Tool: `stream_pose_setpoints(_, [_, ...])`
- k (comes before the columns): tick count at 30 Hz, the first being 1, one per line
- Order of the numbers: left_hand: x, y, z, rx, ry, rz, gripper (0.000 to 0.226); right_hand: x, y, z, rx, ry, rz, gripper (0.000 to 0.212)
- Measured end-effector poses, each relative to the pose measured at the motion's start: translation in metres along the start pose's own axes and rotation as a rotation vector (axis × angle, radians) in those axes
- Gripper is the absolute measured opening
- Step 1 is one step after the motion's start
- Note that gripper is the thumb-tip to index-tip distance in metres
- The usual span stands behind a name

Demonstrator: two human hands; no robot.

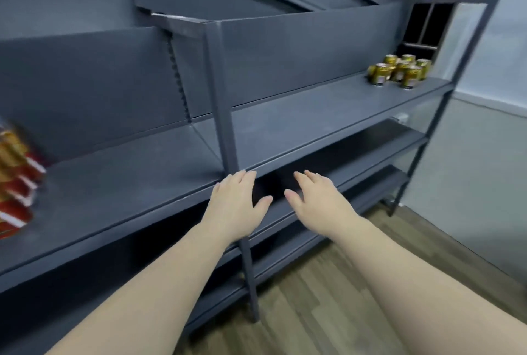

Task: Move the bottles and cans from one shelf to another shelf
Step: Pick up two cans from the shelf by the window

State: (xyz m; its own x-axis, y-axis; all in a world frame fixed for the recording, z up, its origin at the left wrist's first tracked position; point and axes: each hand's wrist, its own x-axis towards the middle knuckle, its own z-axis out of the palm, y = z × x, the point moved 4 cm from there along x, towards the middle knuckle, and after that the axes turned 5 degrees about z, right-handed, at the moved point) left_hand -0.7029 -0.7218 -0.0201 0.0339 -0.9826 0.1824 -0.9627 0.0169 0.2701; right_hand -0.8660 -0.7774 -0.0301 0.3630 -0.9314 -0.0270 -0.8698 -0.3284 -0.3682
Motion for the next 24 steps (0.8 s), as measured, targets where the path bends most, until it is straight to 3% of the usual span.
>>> stream_pose_setpoints(11, [0.133,0.101,0.051,-0.129,-0.077,0.246,0.062,0.037,0.116,-0.058,-0.031,0.078,0.303,0.057])
stream_pose_setpoints(24, [0.274,0.170,0.111,-0.142,-0.140,0.441,0.065,0.126,0.227,-0.093,-0.020,0.164,0.479,0.063])
